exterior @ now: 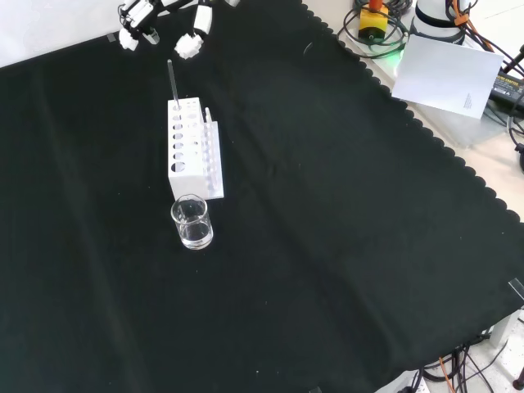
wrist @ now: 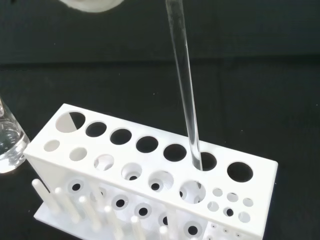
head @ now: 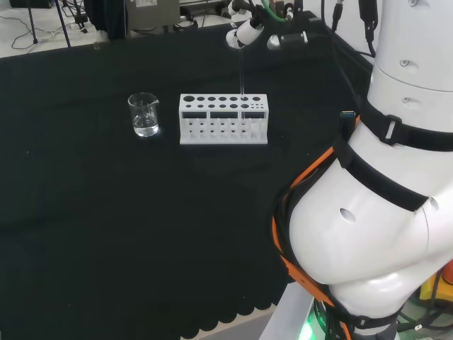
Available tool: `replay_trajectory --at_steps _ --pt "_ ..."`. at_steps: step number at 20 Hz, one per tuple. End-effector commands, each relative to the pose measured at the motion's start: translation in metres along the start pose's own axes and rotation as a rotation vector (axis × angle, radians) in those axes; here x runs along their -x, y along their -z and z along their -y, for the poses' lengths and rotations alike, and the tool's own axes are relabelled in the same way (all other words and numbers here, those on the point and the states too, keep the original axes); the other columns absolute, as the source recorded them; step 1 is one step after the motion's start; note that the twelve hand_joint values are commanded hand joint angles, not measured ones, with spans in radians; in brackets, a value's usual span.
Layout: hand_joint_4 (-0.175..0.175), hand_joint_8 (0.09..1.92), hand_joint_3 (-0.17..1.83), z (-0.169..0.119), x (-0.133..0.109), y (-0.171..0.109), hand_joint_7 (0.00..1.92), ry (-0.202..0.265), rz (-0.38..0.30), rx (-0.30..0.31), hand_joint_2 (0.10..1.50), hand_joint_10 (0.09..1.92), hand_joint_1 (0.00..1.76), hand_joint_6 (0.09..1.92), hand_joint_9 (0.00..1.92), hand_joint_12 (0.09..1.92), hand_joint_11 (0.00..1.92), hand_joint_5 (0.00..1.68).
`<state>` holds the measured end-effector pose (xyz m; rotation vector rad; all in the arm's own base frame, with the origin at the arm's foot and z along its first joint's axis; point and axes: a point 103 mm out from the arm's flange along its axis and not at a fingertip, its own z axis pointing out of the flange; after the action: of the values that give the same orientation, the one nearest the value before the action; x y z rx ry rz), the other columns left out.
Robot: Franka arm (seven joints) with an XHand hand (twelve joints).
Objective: Take the glass rod from the white test tube rack.
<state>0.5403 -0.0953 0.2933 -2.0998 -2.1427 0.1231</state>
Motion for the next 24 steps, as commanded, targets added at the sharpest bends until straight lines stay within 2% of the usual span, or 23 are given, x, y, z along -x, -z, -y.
replay_trajectory --at_steps 1,13,19,24 --pt "-0.175 0.93 0.65 -0.001 0.001 -0.009 0.73 0.004 -0.004 -0.018 0.79 0.93 0.77 0.09 0.93 1.43 0.31 0.35" --pt "-0.175 0.93 0.64 -0.007 0.009 -0.029 0.95 0.0 -0.021 -0.061 0.8 0.95 0.79 0.15 1.07 1.4 0.41 0.49" --pt "-0.175 0.93 0.64 -0.01 0.009 -0.036 1.05 0.006 -0.026 -0.071 0.81 0.96 0.82 0.78 1.15 1.39 0.45 0.44" --pt "-0.175 0.91 0.65 -0.012 0.008 -0.038 1.12 0.008 -0.023 -0.072 0.82 0.94 0.87 0.97 1.22 1.36 0.53 0.62"
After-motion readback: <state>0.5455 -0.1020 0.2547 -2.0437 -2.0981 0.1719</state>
